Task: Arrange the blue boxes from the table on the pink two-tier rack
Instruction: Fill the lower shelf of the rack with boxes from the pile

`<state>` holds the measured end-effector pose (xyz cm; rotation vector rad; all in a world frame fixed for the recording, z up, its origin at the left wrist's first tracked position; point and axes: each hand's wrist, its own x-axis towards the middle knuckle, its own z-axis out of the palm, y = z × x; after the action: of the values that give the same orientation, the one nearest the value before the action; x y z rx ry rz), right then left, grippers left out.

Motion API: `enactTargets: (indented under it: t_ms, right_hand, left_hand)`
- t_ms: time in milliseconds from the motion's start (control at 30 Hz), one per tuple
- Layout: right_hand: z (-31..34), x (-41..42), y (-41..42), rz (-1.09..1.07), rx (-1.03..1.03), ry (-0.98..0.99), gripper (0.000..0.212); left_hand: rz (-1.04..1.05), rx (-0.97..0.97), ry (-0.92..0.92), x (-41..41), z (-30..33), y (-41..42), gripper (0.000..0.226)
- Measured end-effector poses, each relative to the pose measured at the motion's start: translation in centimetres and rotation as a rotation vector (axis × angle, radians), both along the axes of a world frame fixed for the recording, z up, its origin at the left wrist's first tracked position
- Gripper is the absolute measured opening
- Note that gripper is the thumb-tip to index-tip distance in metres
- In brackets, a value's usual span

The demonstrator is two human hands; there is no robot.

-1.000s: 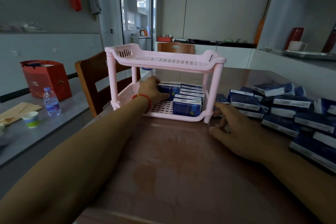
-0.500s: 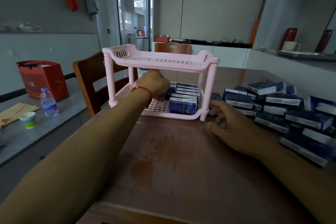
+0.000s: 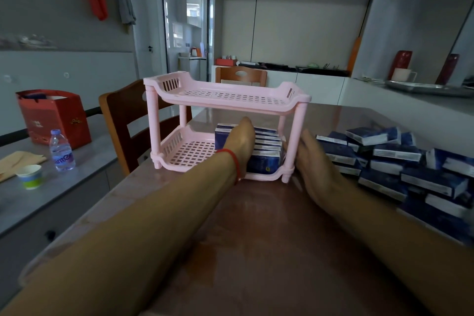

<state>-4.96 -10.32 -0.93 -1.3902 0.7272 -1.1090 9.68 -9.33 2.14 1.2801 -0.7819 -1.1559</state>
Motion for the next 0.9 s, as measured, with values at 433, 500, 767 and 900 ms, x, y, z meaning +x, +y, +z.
enactTargets:
  t_ms: [433, 500, 767, 900]
  right_hand:
    - [-0.4, -0.3, -0.9, 0.014, 0.065, 0.055, 0.064]
    - [-0.3, -0.4, -0.7, 0.003, 0.053, 0.075, 0.064]
    - [-1.0, -0.7, -0.7, -0.067, -0.006, 0.095, 0.056]
    - [-1.1, -0.9, -0.2, -0.148, -0.049, 0.060, 0.046]
  left_hand:
    - [0.083, 0.005, 0.096, 0.4, 0.0, -0.5, 0.044]
    - [0.096, 0.015, 0.101, 0.3, 0.0, -0.5, 0.044]
    - [0.087, 0.026, 0.002, 0.5, 0.5, 0.0, 0.041]
    - [0.118, -0.030, -0.240, 0.8, 0.1, 1.2, 0.048]
